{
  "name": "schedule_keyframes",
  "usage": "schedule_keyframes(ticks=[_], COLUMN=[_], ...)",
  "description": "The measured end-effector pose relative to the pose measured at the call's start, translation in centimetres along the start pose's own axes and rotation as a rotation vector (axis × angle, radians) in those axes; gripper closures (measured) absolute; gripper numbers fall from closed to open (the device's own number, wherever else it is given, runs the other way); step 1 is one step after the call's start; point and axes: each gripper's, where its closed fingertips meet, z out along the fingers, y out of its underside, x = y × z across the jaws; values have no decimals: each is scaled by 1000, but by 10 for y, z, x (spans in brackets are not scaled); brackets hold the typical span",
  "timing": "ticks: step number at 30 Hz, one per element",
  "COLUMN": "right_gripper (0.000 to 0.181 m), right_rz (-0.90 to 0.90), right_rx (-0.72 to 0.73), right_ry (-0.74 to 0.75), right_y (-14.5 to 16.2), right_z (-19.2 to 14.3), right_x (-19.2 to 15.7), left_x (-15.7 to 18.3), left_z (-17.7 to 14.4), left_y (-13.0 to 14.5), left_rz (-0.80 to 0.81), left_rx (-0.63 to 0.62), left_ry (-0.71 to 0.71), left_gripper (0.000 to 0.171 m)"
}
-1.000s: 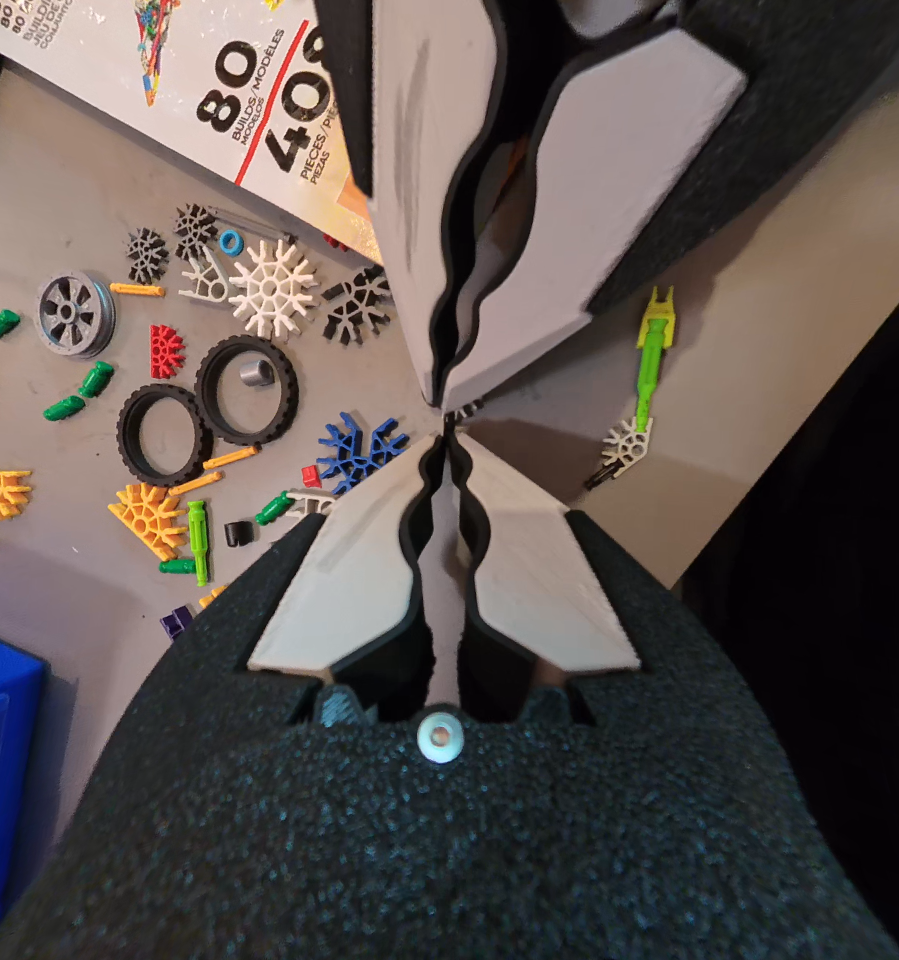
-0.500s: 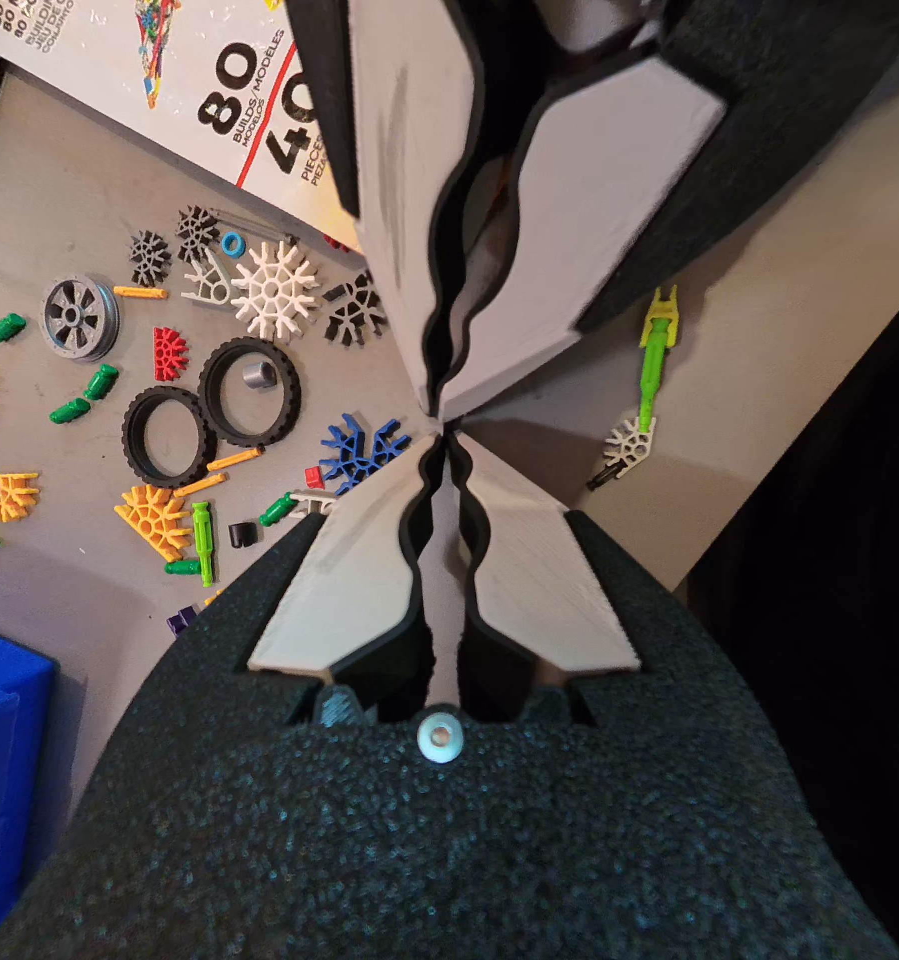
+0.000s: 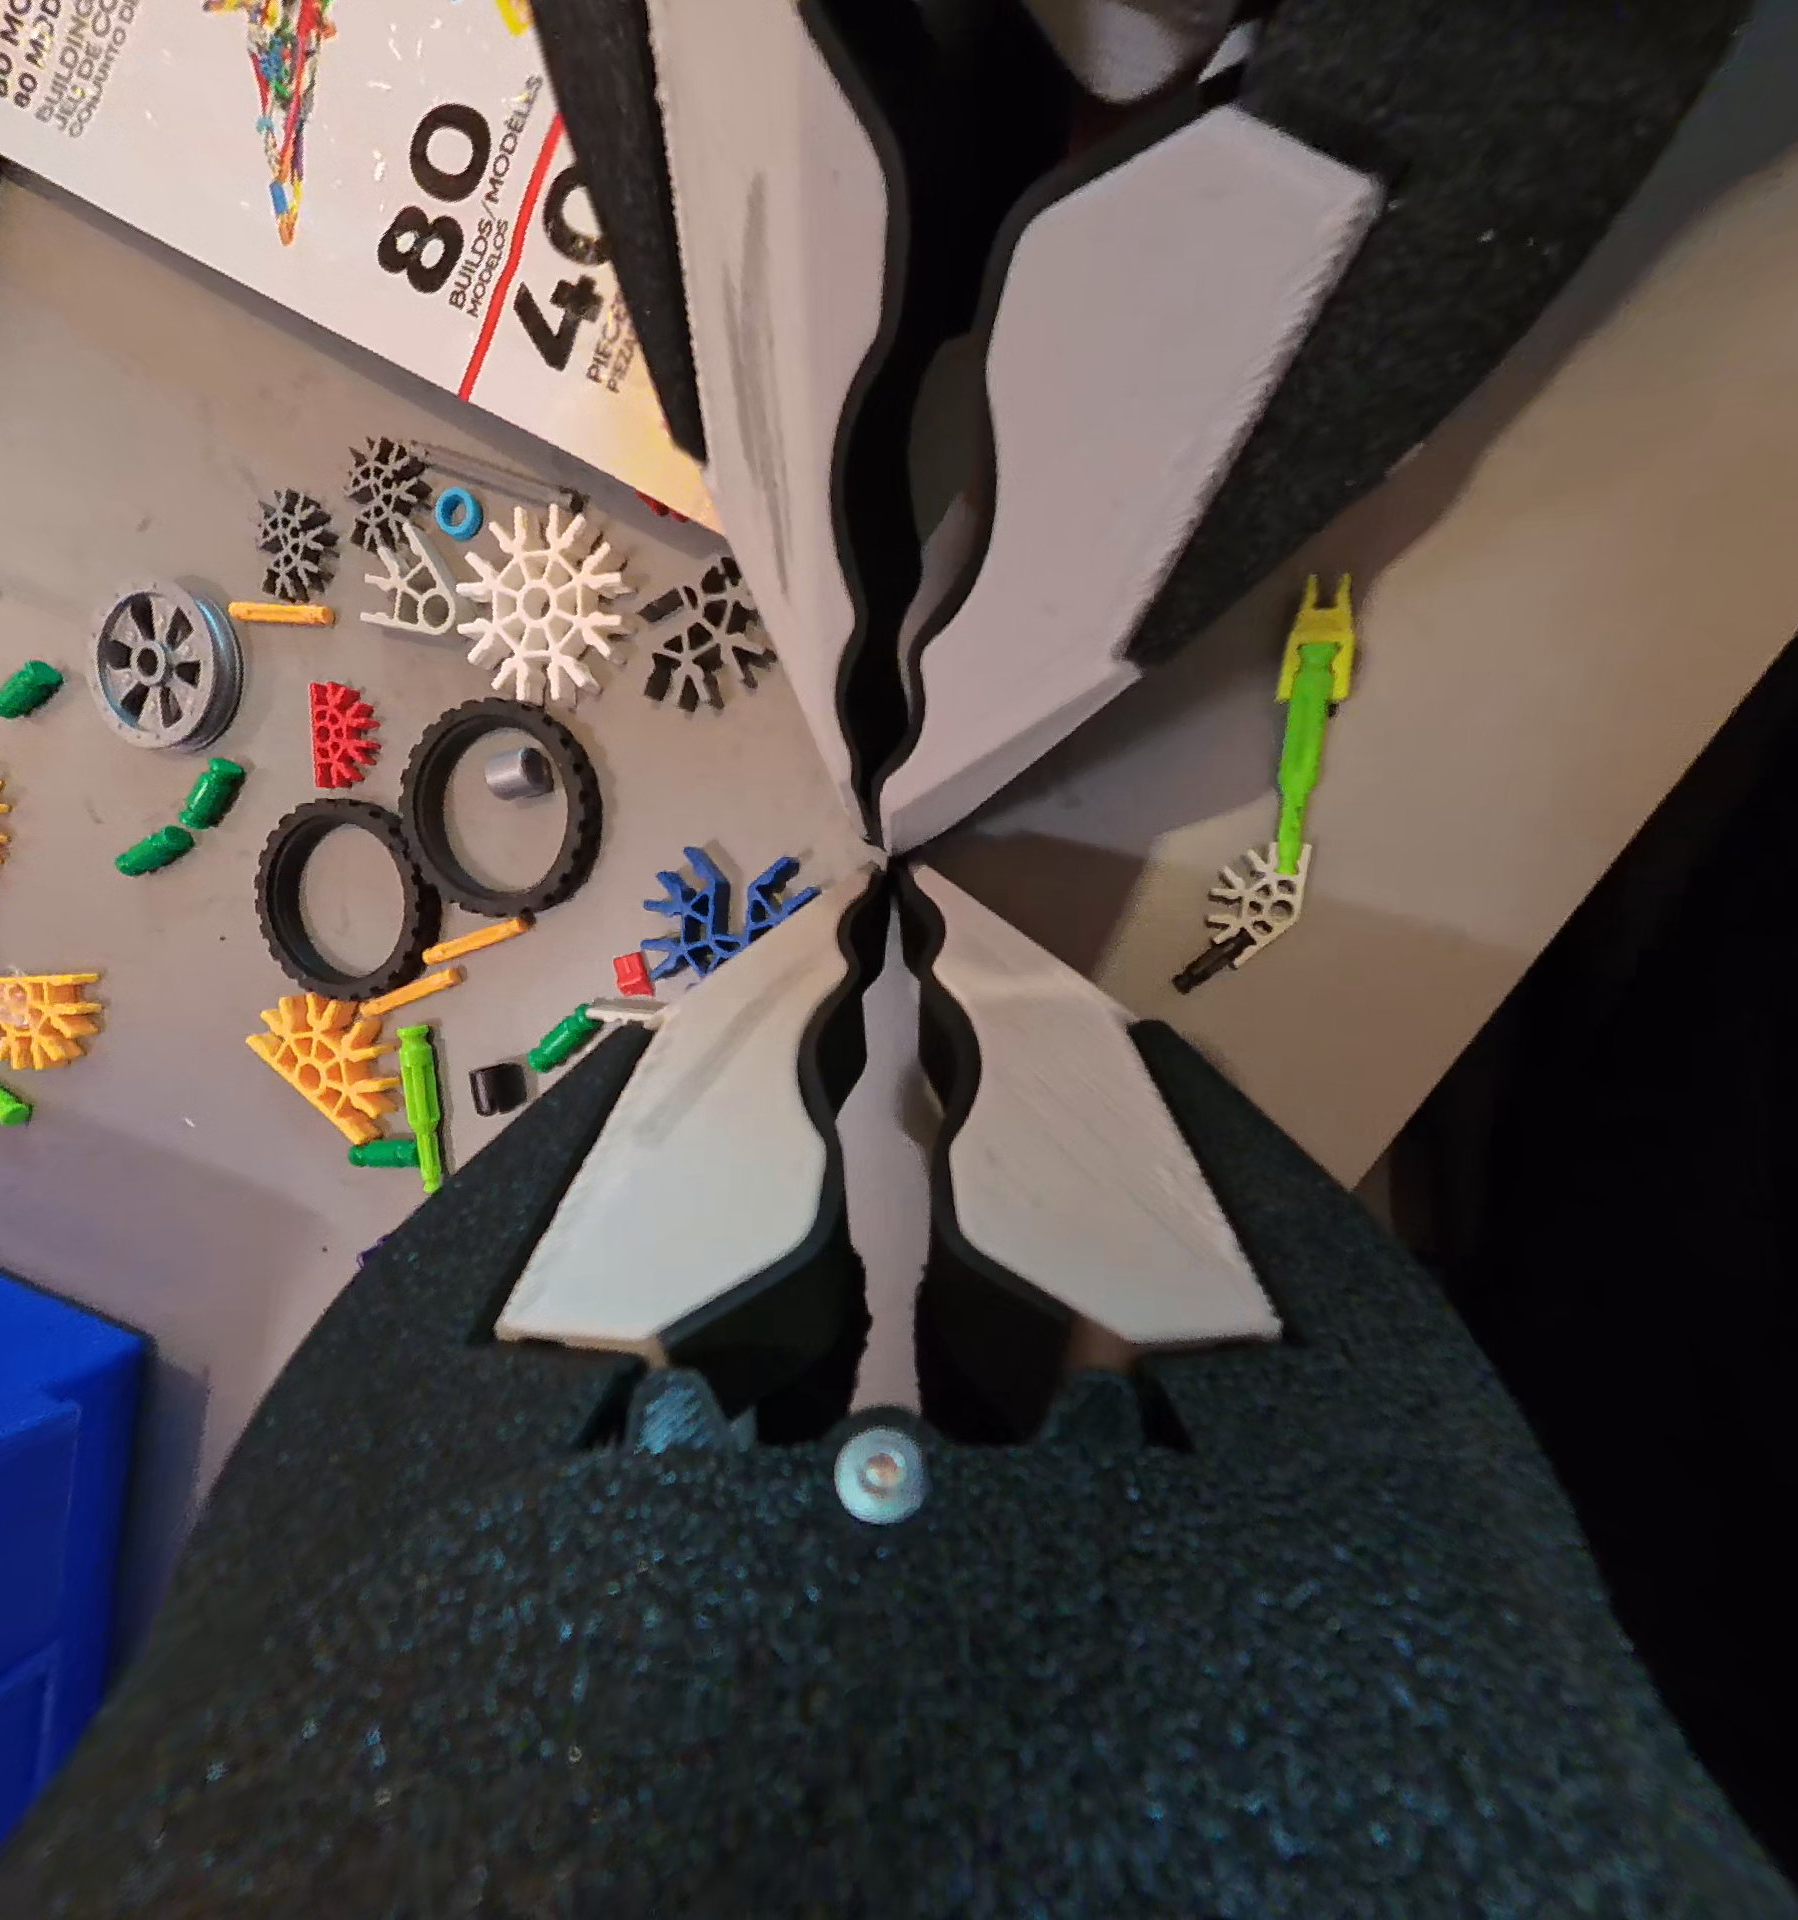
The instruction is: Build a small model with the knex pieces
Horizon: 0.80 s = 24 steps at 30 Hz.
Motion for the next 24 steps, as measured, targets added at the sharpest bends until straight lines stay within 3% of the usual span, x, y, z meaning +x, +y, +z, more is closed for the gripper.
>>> schedule_keyframes(ticks=[11,20,24], right_gripper=[181,181,181], right_rz=[-25,55,29], right_rx=[-36,66,25], right_ry=[-44,-107,-88], right_y=[2,-10,-7], right_z=[0,-10,-13], right_x=[-1,0,5], left_x=[0,-2,-3], left_z=[2,2,4], left_y=[-1,-2,-4], left_rz=[82,41,40], left_rx=[-39,12,18], left_ry=[-15,3,-7], left_gripper=[171,171,171])
